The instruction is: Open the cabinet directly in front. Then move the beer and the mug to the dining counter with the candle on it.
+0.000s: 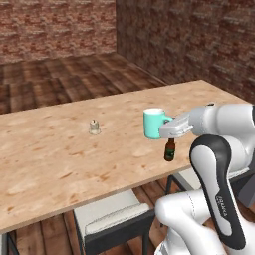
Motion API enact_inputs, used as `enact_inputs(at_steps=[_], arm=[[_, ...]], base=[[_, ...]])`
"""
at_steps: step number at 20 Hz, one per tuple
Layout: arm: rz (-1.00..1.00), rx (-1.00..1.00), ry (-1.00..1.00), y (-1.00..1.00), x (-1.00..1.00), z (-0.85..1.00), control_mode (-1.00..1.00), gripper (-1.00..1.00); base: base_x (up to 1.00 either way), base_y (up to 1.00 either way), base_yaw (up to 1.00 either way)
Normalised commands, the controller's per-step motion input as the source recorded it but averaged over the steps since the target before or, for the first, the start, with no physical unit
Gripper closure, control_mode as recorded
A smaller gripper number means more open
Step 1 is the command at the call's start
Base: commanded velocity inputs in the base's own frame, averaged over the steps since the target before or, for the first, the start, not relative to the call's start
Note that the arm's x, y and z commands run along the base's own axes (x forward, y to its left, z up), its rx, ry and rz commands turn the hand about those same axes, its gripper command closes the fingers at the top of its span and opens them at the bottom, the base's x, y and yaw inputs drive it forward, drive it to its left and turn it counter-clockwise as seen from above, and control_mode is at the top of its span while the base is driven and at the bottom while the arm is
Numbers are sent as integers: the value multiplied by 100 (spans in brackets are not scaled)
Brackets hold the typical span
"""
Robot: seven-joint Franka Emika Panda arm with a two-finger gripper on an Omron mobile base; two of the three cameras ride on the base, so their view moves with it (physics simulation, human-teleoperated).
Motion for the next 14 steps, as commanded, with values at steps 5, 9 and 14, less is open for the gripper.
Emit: enact_inputs(at_steps=[5, 9, 14], arm=[[0, -5, 28, 1, 0, -64, -100, 100], [1, -3, 16, 0, 2, -34, -100, 100], [0, 0, 0, 4, 9, -2, -100, 100]], base=[[0, 0, 0], [0, 0, 0], [0, 0, 0]])
